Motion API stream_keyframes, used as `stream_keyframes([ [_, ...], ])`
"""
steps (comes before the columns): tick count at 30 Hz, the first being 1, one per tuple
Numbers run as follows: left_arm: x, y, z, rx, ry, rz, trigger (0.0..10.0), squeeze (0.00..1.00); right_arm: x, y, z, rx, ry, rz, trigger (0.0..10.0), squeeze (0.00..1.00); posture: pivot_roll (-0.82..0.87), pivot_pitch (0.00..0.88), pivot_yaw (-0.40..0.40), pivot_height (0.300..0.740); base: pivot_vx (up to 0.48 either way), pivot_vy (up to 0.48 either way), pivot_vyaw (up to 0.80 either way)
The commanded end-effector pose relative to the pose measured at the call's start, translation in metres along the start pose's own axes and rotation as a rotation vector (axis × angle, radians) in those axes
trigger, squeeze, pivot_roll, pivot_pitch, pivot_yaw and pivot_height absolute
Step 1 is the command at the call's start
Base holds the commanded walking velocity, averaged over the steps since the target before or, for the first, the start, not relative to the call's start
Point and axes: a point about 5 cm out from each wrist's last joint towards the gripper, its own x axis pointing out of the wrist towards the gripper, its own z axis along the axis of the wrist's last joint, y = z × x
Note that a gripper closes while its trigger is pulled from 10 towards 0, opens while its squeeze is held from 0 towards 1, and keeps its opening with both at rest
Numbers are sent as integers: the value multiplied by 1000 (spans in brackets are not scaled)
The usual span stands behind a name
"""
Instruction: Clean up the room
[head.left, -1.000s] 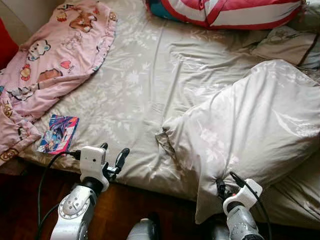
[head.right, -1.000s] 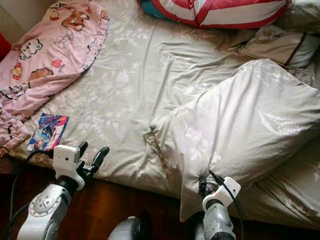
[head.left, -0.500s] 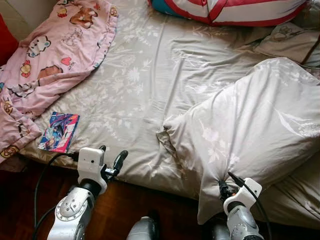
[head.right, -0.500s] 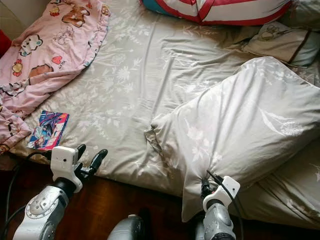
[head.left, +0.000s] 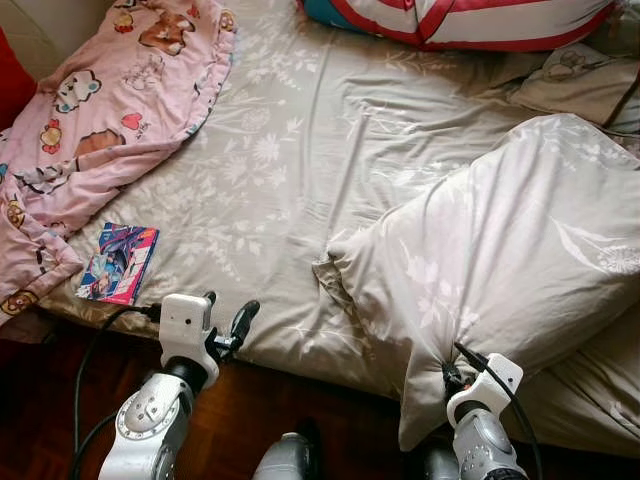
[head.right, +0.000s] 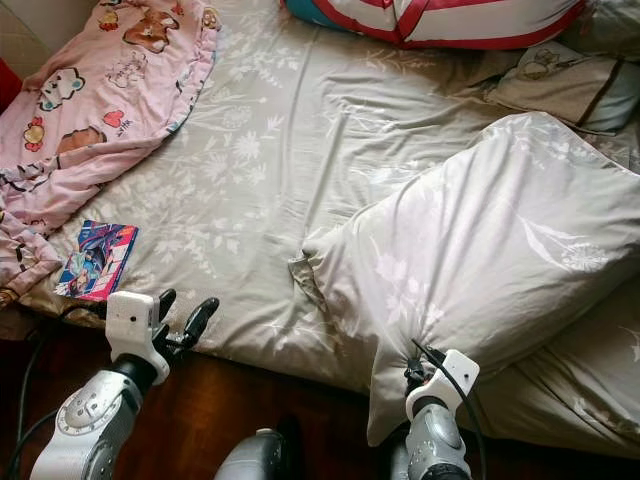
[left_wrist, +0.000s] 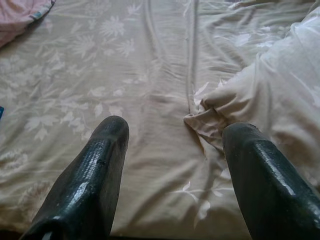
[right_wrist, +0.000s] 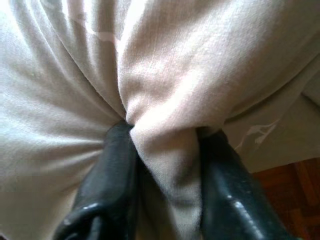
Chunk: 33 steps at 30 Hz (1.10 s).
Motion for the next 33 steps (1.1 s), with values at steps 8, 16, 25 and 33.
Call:
stream_keyframes([
  [8,-3,6,-14,-15,52,42,10000,0,-7,-7,-24,-20,110,-34,0,0,234,370,190,740,0,0,0],
  [16,9,6,-18,-27,44,46,10000,0,-2,-10,-12,-28,84,-52,0,0,202,314,157,740,0,0,0],
  [25,27,6,-27,-44,34,60,10000,0,5,-21,20,-98,5,-103,0,0,139,220,104,740,0,0,0],
  [33,41,8,-34,-64,26,79,10000,0,10,-50,88,-160,-154,-222,0,0,80,146,76,740,0,0,0],
])
